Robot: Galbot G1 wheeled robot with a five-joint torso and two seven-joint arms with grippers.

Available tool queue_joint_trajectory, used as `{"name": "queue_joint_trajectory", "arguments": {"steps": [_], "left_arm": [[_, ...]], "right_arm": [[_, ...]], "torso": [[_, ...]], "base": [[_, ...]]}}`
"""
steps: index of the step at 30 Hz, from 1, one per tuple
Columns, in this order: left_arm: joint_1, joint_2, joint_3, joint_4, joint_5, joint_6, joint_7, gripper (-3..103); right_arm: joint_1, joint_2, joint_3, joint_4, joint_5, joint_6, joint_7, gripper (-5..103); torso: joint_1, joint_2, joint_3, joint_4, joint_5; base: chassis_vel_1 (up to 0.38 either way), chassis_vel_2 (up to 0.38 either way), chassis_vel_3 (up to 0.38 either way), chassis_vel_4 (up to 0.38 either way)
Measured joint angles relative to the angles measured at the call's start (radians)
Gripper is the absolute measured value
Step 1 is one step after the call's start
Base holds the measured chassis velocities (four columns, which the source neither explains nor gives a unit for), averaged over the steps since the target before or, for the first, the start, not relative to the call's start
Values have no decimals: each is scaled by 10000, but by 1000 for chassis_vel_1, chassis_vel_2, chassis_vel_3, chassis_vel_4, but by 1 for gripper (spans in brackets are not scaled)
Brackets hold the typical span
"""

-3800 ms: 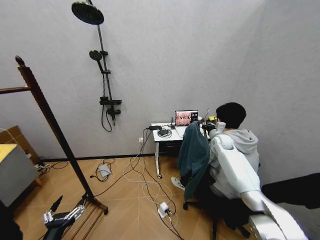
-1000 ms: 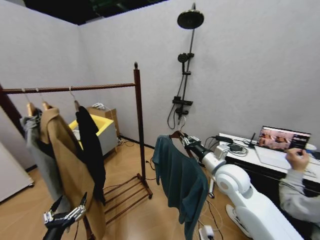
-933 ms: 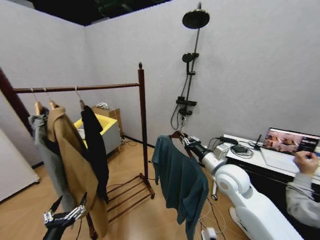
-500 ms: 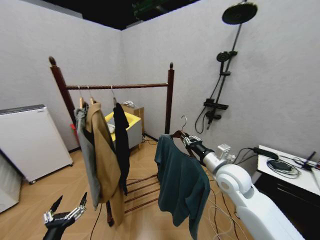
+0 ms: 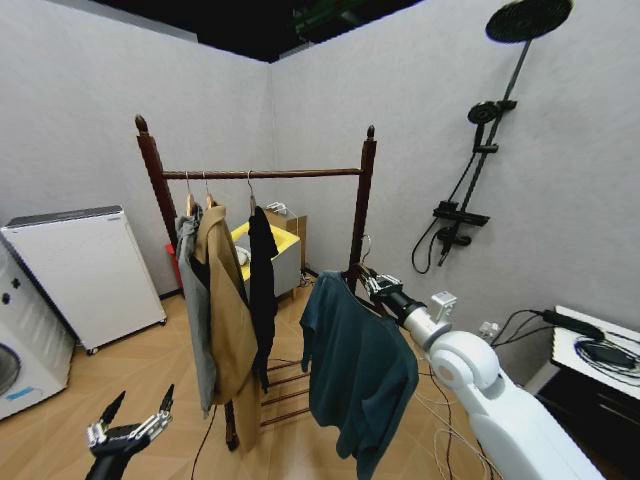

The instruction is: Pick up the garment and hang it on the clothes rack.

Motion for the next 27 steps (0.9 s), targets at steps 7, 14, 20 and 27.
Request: {"name": "queue_joint_trajectory", "arguments": {"steps": [7, 14, 20, 27], "left_arm": [[-1, 0, 0, 0, 0, 0, 3, 100], [-3, 1, 0, 0, 0, 0, 2, 100], [2, 0, 0, 0, 0, 0, -2, 100], [0, 0, 0, 0, 0, 0, -1, 100]], "right_arm": [[-105, -4, -5, 29, -86, 8, -74, 9], [-117, 74, -28, -59, -178, 9, -83, 9], [23, 64, 83, -55, -132, 11, -32, 9], [8, 9, 150, -63, -111, 13, -14, 9]], "torso": [[6, -3, 2, 0, -4], [9, -6, 3, -6, -3], [-11, 5, -5, 7, -5], [-1, 1, 0, -3, 0]], "base": [[-208, 221, 237, -208], [-79, 144, 106, -46], [96, 25, -13, 50], [22, -13, 0, 18]]}}
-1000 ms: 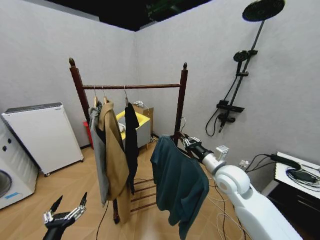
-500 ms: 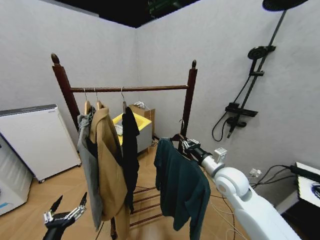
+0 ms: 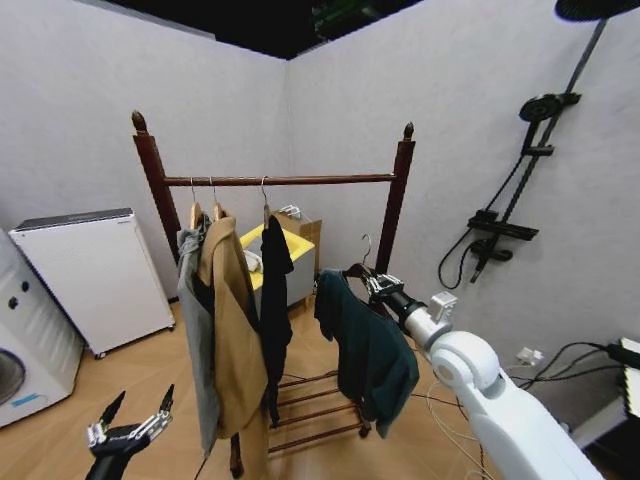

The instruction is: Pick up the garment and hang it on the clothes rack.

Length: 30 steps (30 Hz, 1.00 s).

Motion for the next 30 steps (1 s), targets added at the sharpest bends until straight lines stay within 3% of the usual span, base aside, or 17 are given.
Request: {"name": "queue_joint_trajectory", "arguments": {"steps": [12, 18, 21, 28, 30], "left_arm": [[-1, 0, 0, 0, 0, 0, 1, 100], [0, 0, 0, 0, 0, 0, 1, 100], [-1, 0, 0, 0, 0, 0, 1, 100], [-1, 0, 0, 0, 0, 0, 0, 100], [-1, 0, 0, 0, 0, 0, 2, 100]], "right_arm": [[-13, 46, -27, 4, 10, -5, 91, 9], [342, -51, -130, 89, 314, -87, 803, 9], [1452, -515, -325, 277, 1292, -465, 1718, 9], [3013, -1404, -540, -40, 2407, -822, 1836, 9], [4038, -1809, -1063, -478, 3092, -963, 1688, 9]], "torso": [[4, -3, 1, 5, -1], [3, -3, 1, 5, 0], [3, -3, 1, 2, -4], [3, -3, 1, 1, -2], [3, -3, 1, 2, -1]], "base": [[12, 14, 14, 10], [29, 12, 9, 19], [0, 0, 0, 0], [0, 0, 0, 0], [0, 0, 0, 0]]}}
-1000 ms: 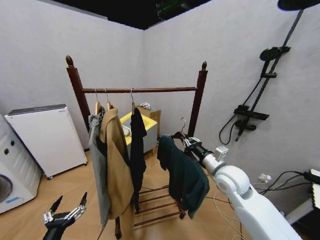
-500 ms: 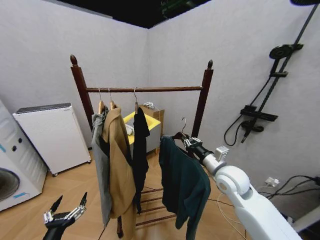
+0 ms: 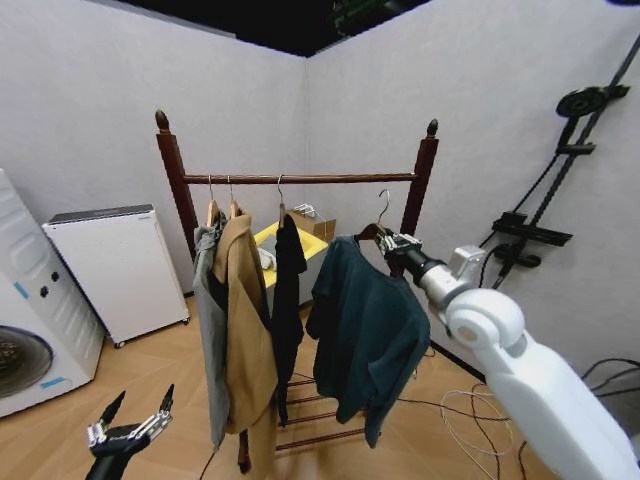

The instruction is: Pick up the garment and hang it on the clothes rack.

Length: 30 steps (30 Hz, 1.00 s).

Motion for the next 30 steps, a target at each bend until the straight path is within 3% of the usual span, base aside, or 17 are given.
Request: {"name": "queue_joint_trajectory", "arguments": {"steps": [4, 6, 13, 16, 18, 22, 30], "left_arm": [[0, 0, 0, 0, 0, 0, -2, 100], [0, 0, 0, 0, 0, 0, -3, 100], [0, 0, 0, 0, 0, 0, -3, 100], [0, 0, 0, 0, 0, 0, 0, 100], [1, 0, 0, -1, 0, 0, 1, 100], [0, 0, 0, 0, 0, 0, 0, 100], [0, 0, 0, 0, 0, 0, 1, 100]], "right_arm": [[1291, -233, -706, -640, 755, -112, -447, 9], [2637, -261, -1546, -1408, 1507, -210, -1157, 9], [5086, 367, -3628, -2751, 2758, -627, -1347, 9], [6110, 839, -4478, -3429, 2712, -850, -1281, 9], [6853, 1340, -5071, -4171, 1922, -1247, -1069, 9], [7331, 1663, -5541, -4558, 1216, -1792, -727, 9], [8014, 2364, -6383, -5529, 1216, -2124, -339, 9]], "torso": [[1, 0, 0, 1, 1], [0, 0, 0, 1, -2], [1, 0, 1, 3, -3], [1, 0, 1, 6, -6], [1, -1, 1, 6, -4], [1, -1, 1, 2, -3], [0, 1, 0, 1, -2]], "base": [[0, 0, 0, 0], [0, 0, 0, 0], [0, 0, 0, 0], [0, 0, 0, 0], [0, 0, 0, 0], [0, 0, 0, 0], [0, 0, 0, 0]]}}
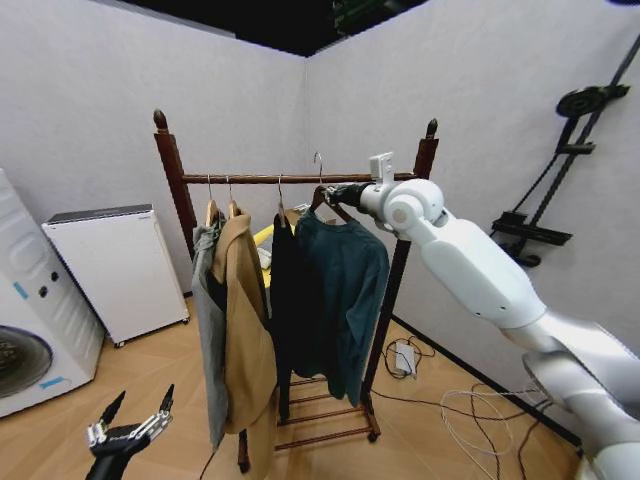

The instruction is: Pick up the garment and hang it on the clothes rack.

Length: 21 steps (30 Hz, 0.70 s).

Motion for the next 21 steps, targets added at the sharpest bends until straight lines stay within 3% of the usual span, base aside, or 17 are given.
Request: {"name": "queue_joint_trajectory", "arguments": {"steps": [10, 16, 21], "left_arm": [[0, 0, 0, 0, 0, 0, -1, 100], [0, 0, 0, 0, 0, 0, -2, 100], [0, 0, 0, 0, 0, 0, -2, 100]], "right_arm": [[587, 1627, -358, -1592, 412, -51, 889, 9], [613, 1788, -439, -1758, 775, -236, 1338, 9], [343, 1517, -364, -1582, 1015, -313, 1646, 9]], "torso": [[0, 0, 0, 3, -2], [0, -1, 1, 3, -1], [0, 0, 0, 0, 2]], "base": [[0, 0, 0, 0], [0, 0, 0, 0], [0, 0, 0, 0]]}}
